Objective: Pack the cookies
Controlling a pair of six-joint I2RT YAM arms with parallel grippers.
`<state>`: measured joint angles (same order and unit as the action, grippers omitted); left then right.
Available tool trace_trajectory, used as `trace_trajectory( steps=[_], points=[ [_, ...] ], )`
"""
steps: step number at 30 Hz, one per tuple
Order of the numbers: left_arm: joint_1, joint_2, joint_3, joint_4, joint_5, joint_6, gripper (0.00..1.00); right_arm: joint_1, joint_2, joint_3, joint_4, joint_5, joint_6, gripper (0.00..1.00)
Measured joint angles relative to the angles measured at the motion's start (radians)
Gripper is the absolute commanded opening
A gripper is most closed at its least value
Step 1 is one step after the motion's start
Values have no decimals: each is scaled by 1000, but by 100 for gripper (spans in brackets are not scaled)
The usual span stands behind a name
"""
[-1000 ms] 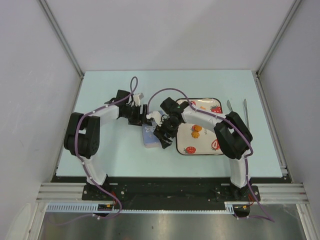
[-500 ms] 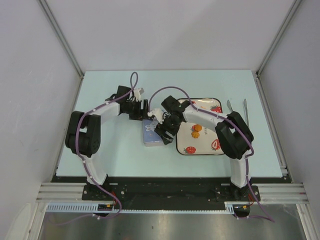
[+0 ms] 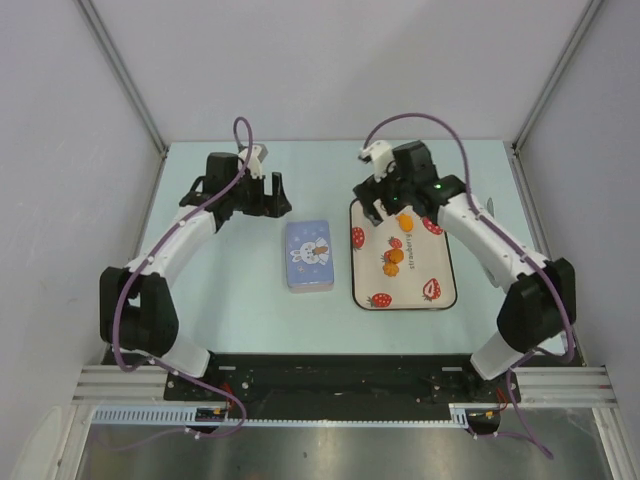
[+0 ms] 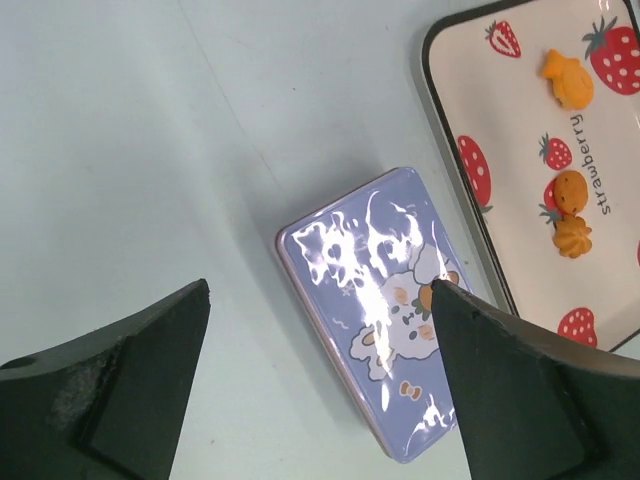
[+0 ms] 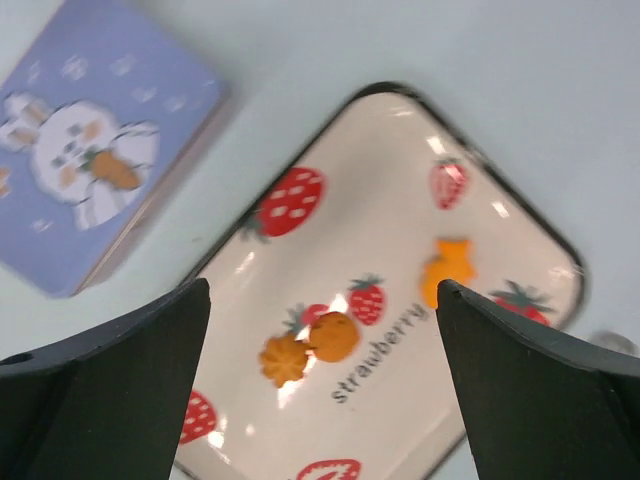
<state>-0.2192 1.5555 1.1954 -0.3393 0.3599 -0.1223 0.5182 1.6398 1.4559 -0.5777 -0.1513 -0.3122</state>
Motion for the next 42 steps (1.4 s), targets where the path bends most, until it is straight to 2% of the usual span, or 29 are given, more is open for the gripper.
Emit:
trace_trajectory(
  steps=[9, 20, 31, 42],
  points=[
    [35, -105, 41, 10, -124, 44, 100, -192, -210, -108, 174, 236, 76, 100],
    [41, -216, 74, 55, -219, 76, 100, -382, -351, -216, 267, 257, 174, 100],
    [41, -413, -65, 240, -324, 98, 100, -411, -454, -220, 352, 280, 191, 100],
    [41, -421, -84, 283, -349, 105, 100, -411, -451, -224, 368, 286, 215, 100]
  ],
)
